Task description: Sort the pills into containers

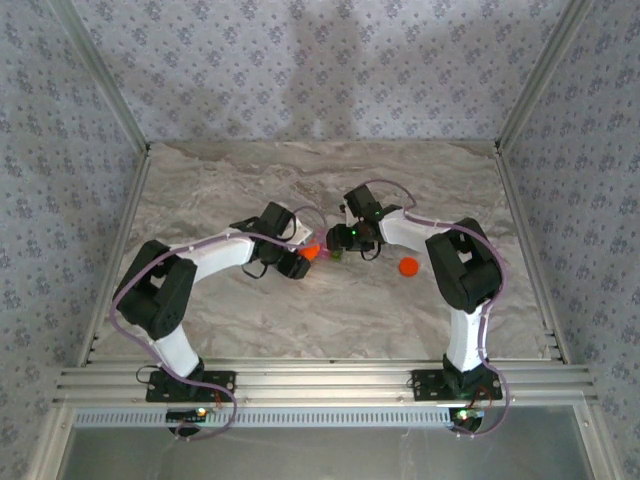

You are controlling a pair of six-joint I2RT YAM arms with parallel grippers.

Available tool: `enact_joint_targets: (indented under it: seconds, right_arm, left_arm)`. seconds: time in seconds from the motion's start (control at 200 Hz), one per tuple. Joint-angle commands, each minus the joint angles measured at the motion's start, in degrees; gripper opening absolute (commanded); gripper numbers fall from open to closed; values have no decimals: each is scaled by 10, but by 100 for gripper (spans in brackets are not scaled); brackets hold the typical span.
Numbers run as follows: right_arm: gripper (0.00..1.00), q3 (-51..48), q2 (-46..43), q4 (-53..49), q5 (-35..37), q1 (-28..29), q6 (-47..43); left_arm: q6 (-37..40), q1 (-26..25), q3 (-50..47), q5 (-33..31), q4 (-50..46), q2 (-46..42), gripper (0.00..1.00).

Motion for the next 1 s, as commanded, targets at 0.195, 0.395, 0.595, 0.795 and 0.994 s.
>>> enact_joint_targets:
  seconds: [0.195, 0.395, 0.595, 0.795, 0.994]
  right_arm:
    - [57, -2, 15, -8, -5, 4, 4]
    - [57, -4, 16, -8, -6, 4, 4]
    - [57, -3, 17, -7, -6, 3, 4]
    - [57, -2, 17, -6, -7, 3, 4]
    - [57, -3, 18, -7, -7, 3, 4]
  left_arm:
    - [20, -4, 40, -11, -46, 14, 0]
    - [28, -5, 51, -18, -61, 18, 0]
    - [36, -5, 60, -19, -72, 25, 0]
    - [41, -7, 70, -24, -81, 33, 0]
    - [47, -9, 83, -31, -95, 40, 0]
